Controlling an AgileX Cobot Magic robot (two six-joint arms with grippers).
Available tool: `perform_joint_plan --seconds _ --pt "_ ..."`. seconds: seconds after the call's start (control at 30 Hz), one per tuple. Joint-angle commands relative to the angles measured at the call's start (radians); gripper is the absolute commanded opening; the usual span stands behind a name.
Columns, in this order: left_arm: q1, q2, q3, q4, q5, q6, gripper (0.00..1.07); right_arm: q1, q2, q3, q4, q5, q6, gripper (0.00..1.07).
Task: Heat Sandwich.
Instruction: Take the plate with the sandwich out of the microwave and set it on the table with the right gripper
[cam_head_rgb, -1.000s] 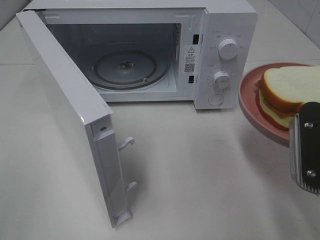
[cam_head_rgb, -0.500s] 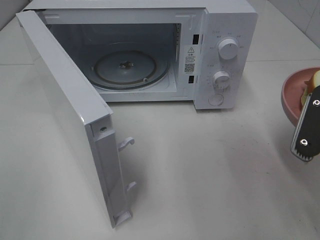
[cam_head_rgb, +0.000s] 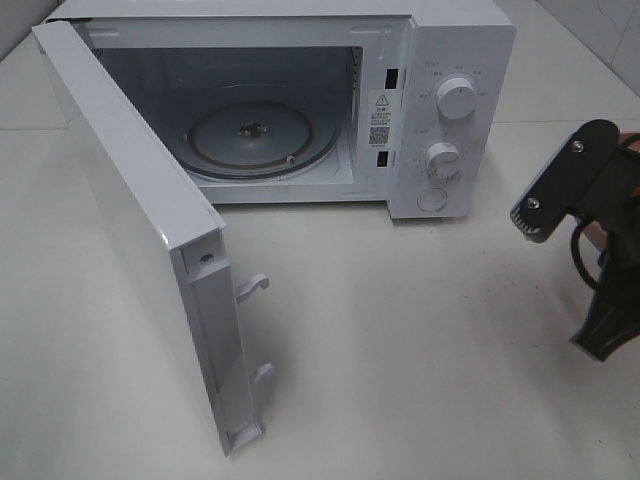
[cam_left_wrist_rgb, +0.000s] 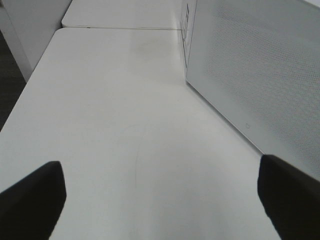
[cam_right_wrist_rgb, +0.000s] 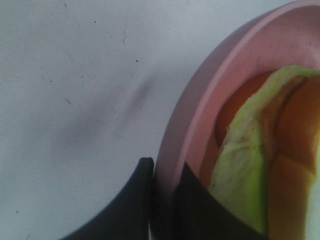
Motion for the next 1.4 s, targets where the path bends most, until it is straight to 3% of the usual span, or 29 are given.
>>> perform_joint_plan --seconds 0.03,0.43,0.87,1.4 --pt "-0.008 -0.026 0.002 0.000 -0.004 -0.007 0.98 0.002 0.087 -0.044 -0.054 0.018 0.099 0.00" --pt "-0.008 -0.026 0.002 0.000 -0.004 -0.007 0.98 -0.146 0.201 -0.096 -0.123 -0.006 0.266 0.00" --pt "-0.008 -0.026 0.002 0.000 -0.004 -0.007 0.98 -0.380 0.325 -0.096 -0.181 -0.102 0.423 0.00" --pt "-0.008 -0.026 0.002 0.000 -0.004 -0.007 0.98 -0.417 0.493 -0.096 -0.359 -0.156 0.677 0.00"
